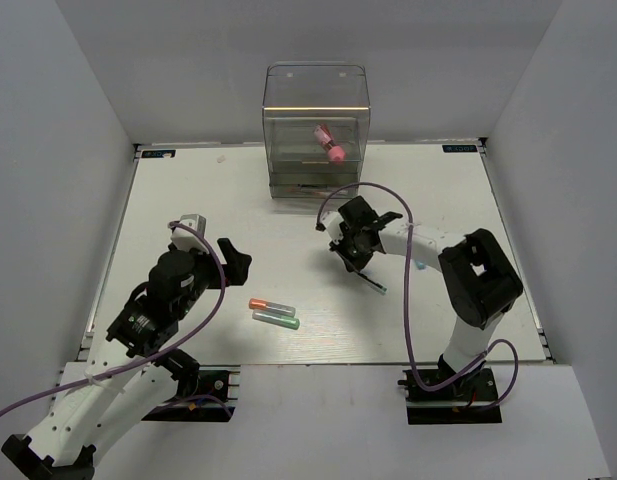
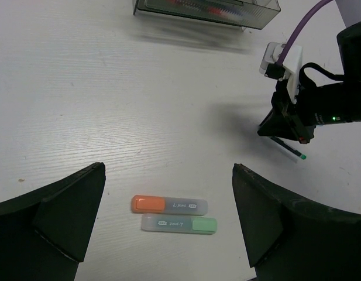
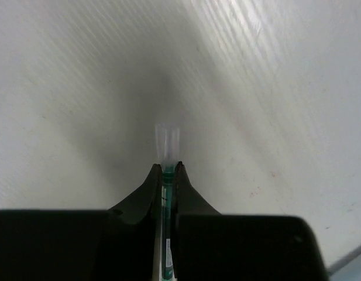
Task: Sort the stationery into containers
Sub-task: Grab a piece of stationery with the right arm, then place the stationery into the container
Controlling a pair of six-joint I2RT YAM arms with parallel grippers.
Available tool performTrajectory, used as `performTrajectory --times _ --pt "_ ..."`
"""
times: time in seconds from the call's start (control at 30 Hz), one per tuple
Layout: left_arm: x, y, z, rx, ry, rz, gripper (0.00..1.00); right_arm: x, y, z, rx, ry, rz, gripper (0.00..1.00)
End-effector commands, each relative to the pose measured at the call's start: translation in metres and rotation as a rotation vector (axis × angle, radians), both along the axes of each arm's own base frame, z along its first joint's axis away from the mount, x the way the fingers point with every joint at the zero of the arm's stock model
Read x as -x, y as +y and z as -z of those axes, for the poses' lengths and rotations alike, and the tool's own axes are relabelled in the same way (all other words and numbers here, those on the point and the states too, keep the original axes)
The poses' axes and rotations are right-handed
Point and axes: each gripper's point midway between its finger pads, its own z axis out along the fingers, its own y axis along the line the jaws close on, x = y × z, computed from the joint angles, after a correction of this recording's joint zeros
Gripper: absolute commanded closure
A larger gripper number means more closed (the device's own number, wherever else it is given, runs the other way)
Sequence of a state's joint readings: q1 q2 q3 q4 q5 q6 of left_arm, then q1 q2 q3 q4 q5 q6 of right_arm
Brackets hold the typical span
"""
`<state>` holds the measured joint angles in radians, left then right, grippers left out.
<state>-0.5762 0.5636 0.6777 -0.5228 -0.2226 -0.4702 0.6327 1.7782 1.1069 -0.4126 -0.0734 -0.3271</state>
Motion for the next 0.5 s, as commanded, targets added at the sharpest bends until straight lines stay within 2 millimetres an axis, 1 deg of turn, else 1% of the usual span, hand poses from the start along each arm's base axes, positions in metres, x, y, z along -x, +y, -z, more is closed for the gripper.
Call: performTrajectory --times 0.0,0.03,0.07,0.1,0.13,0.17,0.2,0.23,0.3,0.33,0.37,0.4,0.43,0.47 --pt "-0.001 0.003 0.003 0.000 0.010 -0.023 0.01 -0.021 0.027 -0.048 -0.060 -0.087 -0.150 1.00" --pt "0.000 0.003 0.005 0.005 0.021 -0.026 0.01 -0.023 0.033 -0.062 -0.085 -0.102 -0.178 1.00" --pt "-0.001 0.005 0.005 0.001 0.019 -0.036 0.01 -0.023 0.037 -0.070 -0.098 -0.108 -0.214 1.00" --pt "-0.002 0.004 0.007 -0.005 0.028 -0.037 0.01 -0.033 0.046 -0.094 -0.129 -0.140 -0.229 1.00" --pt "-0.002 0.004 0.007 0.003 0.031 -0.040 0.01 -0.042 0.062 -0.117 -0.181 -0.172 -0.271 1.00" --pt "-0.002 0.005 0.007 0.001 0.029 -0.048 0.01 -0.052 0.075 -0.146 -0.231 -0.222 -0.301 1.00" --pt "-0.002 0.006 0.011 -0.010 0.044 -0.049 0.01 -0.053 0.077 -0.155 -0.239 -0.223 -0.310 1.00" --pt "-0.002 0.006 0.011 -0.010 0.044 -0.049 0.01 -0.065 0.091 -0.187 -0.285 -0.296 -0.342 1.00" --pt "-0.003 0.007 0.011 -0.012 0.042 -0.057 0.01 -0.074 0.104 -0.199 -0.319 -0.338 -0.377 1.00" --pt "-0.003 0.007 0.011 -0.013 0.042 -0.057 0.01 -0.081 0.110 -0.215 -0.339 -0.403 -0.424 1.00" --pt "-0.003 0.007 0.011 -0.013 0.042 -0.057 0.01 -0.089 0.117 -0.223 -0.355 -0.458 -0.447 1.00" --pt "-0.003 0.007 0.011 -0.013 0.042 -0.057 0.01 -0.091 0.119 -0.228 -0.360 -0.490 -0.469 1.00" --pt "-0.003 0.009 0.011 -0.015 0.040 -0.065 0.01 -0.101 0.127 -0.240 -0.378 -0.580 -0.510 1.00" --pt "-0.004 0.008 0.013 -0.013 0.050 -0.069 0.01 -0.104 0.130 -0.239 -0.366 -0.614 -0.552 1.00"
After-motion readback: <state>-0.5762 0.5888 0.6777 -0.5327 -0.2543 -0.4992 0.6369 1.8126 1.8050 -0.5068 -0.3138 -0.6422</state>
